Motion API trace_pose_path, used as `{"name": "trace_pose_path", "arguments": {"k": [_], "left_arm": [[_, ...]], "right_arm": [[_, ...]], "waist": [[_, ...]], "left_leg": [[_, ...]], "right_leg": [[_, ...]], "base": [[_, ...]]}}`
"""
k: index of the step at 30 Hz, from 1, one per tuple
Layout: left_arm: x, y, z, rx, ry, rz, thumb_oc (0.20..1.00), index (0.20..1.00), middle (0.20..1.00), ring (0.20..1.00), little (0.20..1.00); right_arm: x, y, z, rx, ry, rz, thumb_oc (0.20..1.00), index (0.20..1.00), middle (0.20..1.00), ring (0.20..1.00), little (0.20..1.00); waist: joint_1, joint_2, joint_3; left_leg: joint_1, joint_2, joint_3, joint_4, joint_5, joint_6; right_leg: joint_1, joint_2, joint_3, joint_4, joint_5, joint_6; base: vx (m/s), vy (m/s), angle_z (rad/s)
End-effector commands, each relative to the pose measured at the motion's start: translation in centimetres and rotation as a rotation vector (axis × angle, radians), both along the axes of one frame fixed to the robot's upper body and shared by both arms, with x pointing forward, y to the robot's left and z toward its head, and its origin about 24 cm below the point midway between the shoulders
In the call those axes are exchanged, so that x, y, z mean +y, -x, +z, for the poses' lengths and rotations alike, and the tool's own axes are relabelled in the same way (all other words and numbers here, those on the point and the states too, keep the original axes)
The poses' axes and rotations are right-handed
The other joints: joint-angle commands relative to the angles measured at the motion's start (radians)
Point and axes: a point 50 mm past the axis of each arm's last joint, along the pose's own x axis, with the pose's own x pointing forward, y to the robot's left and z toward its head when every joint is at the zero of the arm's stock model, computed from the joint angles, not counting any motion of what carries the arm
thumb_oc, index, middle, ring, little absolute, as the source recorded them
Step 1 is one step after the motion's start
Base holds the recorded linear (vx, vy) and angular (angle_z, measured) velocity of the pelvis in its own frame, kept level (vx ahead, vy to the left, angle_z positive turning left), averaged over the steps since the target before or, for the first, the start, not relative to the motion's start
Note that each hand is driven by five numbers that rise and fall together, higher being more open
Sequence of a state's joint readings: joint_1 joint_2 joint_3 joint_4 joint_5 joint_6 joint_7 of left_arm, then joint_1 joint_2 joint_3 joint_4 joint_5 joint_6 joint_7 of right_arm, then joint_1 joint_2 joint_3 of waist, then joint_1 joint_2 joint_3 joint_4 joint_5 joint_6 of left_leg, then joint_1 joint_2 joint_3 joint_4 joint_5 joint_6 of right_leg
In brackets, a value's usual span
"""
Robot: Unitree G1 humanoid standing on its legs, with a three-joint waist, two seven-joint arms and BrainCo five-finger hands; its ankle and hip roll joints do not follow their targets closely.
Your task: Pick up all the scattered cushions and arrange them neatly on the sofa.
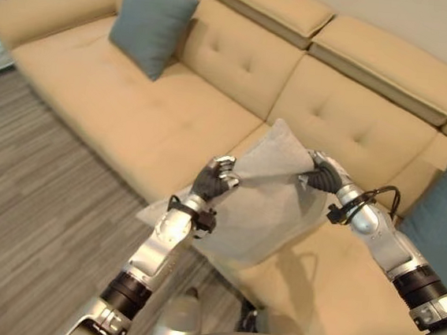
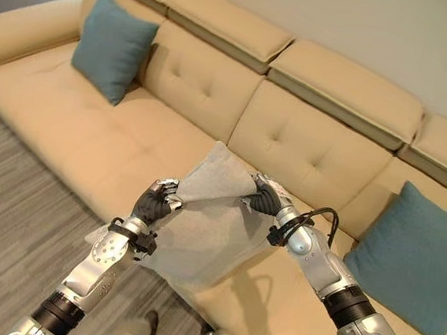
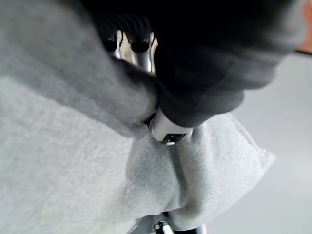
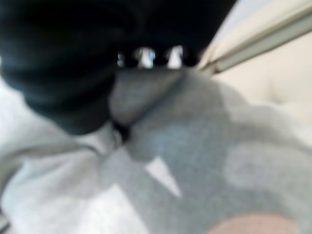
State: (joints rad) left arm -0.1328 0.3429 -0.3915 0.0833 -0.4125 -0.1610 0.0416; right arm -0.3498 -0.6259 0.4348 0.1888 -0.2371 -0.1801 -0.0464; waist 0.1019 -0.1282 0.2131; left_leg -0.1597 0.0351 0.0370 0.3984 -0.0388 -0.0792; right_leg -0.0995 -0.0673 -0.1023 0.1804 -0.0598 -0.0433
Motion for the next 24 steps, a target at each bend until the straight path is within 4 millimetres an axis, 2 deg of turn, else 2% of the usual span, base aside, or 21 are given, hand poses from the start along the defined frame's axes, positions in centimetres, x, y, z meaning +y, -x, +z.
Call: {"name": "trace_pose_path", "arguments": {"k": [1, 2, 4, 5, 6, 10, 13, 14, 20, 24], "left_arm": [[-0.8, -0.1, 2.8, -0.137, 0.099, -0.028, 0.200, 0.200, 0.200, 0.200, 0.200], [-0.9, -0.2, 2.7, -0.135, 0.088, -0.024, 0.200, 0.200, 0.200, 0.200, 0.200], [-1.0, -0.3, 2.9, -0.141, 0.088, -0.023, 0.200, 0.200, 0.200, 0.200, 0.200], [-1.3, -0.5, 3.1, -0.151, 0.094, -0.028, 0.200, 0.200, 0.200, 0.200, 0.200], [-1.5, -0.5, 3.1, -0.147, 0.098, -0.038, 0.200, 0.200, 0.200, 0.200, 0.200], [-1.6, -0.5, 3.1, -0.146, 0.084, -0.045, 0.200, 0.200, 0.200, 0.200, 0.200], [-1.3, -0.7, 3.3, -0.157, 0.074, -0.041, 0.200, 0.200, 0.200, 0.200, 0.200], [-1.0, -0.8, 3.5, -0.167, 0.072, -0.029, 0.200, 0.200, 0.200, 0.200, 0.200], [0.4, -1.0, 4.7, -0.222, 0.069, 0.016, 0.200, 0.200, 0.200, 0.200, 0.200], [0.6, -1.2, 5.4, -0.258, 0.070, 0.037, 0.200, 0.200, 0.200, 0.200, 0.200]], "right_arm": [[-2.5, -0.9, 4.4, -0.168, -0.093, -0.093, 0.200, 0.200, 0.200, 0.200, 0.200], [-2.7, -1.0, 4.5, -0.175, -0.093, -0.100, 0.200, 0.200, 0.200, 0.200, 0.200], [-2.7, -1.0, 4.7, -0.182, -0.091, -0.104, 0.200, 0.200, 0.200, 0.200, 0.200], [-2.7, -1.2, 4.8, -0.184, -0.091, -0.104, 0.200, 0.200, 0.200, 0.200, 0.200], [-2.8, -1.2, 4.9, -0.183, -0.094, -0.108, 0.200, 0.200, 0.200, 0.200, 0.200], [-3.2, -1.0, 4.5, -0.175, -0.093, -0.128, 0.200, 0.200, 0.200, 0.200, 0.200], [-2.7, -1.0, 4.6, -0.181, -0.096, -0.117, 0.200, 0.200, 0.200, 0.200, 0.200], [-2.3, -1.1, 4.8, -0.193, -0.100, -0.108, 0.200, 0.200, 0.200, 0.200, 0.200], [-0.8, -1.6, 5.7, -0.234, -0.135, -0.077, 0.200, 0.200, 0.200, 0.200, 0.200], [-0.7, -1.3, 6.3, -0.269, -0.140, -0.074, 0.200, 0.200, 0.200, 0.200, 0.200]], "waist": [[-0.027, -0.007, -0.063], [-0.030, 0.009, -0.075], [-0.028, 0.013, -0.076], [-0.027, 0.022, -0.079], [-0.035, 0.033, -0.089], [-0.046, 0.032, -0.104], [-0.042, 0.023, -0.112], [-0.034, 0.018, -0.112], [-0.010, 0.015, -0.108], [-0.014, 0.020, -0.110]], "left_leg": [[-0.030, 0.064, -0.001, -0.120, 0.001, -0.011], [-0.011, 0.084, -0.027, -0.263, 0.046, -0.014], [-0.012, 0.082, -0.050, -0.307, 0.059, -0.018], [-0.018, 0.077, -0.091, -0.344, 0.072, -0.026], [0.007, 0.083, -0.094, -0.373, 0.082, -0.034], [0.030, 0.073, -0.076, -0.352, 0.066, -0.031], [0.053, 0.056, -0.047, -0.347, 0.035, -0.007], [0.059, 0.050, -0.016, -0.334, 0.013, 0.009], [0.065, 0.038, 0.059, -0.332, -0.019, 0.035], [0.063, 0.030, 0.055, -0.340, -0.017, 0.034]], "right_leg": [[0.139, -0.002, -0.030, -0.159, -0.028, 0.104], [0.144, 0.006, -0.027, -0.161, -0.041, 0.111], [0.149, 0.007, -0.021, -0.158, -0.051, 0.114], [0.155, 0.012, -0.006, -0.151, -0.063, 0.114], [0.161, 0.015, -0.003, -0.149, -0.070, 0.118], [0.175, -0.018, 0.004, -0.143, -0.068, 0.136], [0.169, -0.051, 0.025, -0.143, -0.051, 0.159], [0.153, -0.071, 0.042, -0.140, -0.037, 0.172], [0.108, -0.114, 0.043, -0.146, 0.004, 0.213], [0.106, -0.121, 0.034, -0.155, 0.012, 0.212]], "base": [[0.17, 0.116, 0.14], [0.15, 0.107, 0.26], [0.14, 0.107, 0.27], [0.15, 0.127, 0.11], [0.19, 0.180, -0.08], [0.14, 0.163, -0.50], [0.10, 0.179, -0.33], [0.04, 0.195, -0.60], [0.00, 0.076, -0.58], [0.03, 0.001, -0.06]]}}
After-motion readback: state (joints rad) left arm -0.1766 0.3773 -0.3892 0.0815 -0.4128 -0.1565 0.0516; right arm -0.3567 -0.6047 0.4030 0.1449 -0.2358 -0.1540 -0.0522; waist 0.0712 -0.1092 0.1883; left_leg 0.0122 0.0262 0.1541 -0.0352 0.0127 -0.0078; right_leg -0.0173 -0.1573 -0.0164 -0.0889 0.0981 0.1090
